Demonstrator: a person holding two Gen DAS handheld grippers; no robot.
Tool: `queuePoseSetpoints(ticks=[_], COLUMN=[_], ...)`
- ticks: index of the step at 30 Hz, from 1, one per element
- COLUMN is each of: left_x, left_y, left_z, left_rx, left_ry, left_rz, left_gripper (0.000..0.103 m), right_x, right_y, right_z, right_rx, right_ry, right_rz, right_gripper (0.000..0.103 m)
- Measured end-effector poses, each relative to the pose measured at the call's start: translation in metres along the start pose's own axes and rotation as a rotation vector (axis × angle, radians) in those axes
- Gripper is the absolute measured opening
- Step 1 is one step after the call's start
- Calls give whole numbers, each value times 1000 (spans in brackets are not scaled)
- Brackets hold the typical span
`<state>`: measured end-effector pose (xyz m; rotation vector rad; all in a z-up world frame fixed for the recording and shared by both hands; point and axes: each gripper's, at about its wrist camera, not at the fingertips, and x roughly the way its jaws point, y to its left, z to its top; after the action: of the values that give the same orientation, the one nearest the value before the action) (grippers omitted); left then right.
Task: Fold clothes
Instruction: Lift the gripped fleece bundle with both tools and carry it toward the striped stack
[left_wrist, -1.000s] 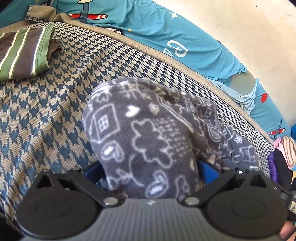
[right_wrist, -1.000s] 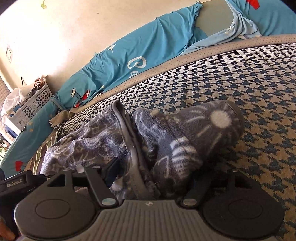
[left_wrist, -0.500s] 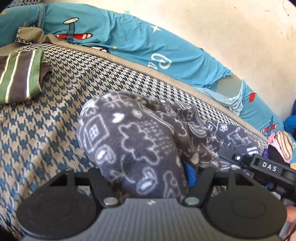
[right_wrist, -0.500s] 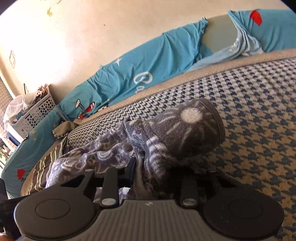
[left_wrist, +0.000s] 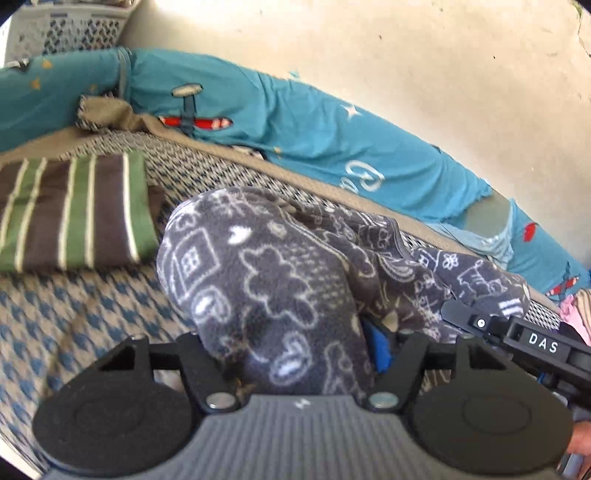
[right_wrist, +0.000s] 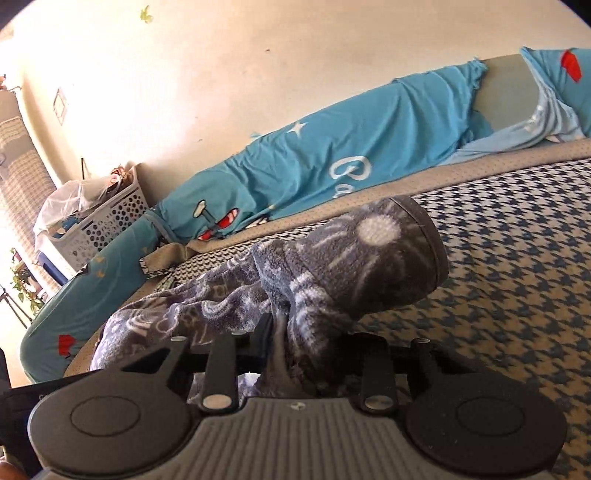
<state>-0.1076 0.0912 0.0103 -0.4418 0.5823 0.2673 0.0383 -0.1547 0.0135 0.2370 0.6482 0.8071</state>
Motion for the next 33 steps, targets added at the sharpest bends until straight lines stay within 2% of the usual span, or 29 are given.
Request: queuePoseSetpoints(ticks=[10,19,25,33], left_x=[-17,-34,-28,-12], left_y=[57,138,177,219], left_z=[46,98,124,142], left_rx=[7,-98,-121,-129], left_ry=[-77,-148,-161,-162], left_rz=[70,125,162,231], left_gripper=[66,66,66,66], right_x=[47,108,148,191], right_y=[56,135,181,219], right_z=[11,21,23,14], right_rx=[2,-36,-47,-43], right_ry=[-21,-36,-39,-29], right_rz=[75,166,189,207], right_gripper=[31,31,31,31])
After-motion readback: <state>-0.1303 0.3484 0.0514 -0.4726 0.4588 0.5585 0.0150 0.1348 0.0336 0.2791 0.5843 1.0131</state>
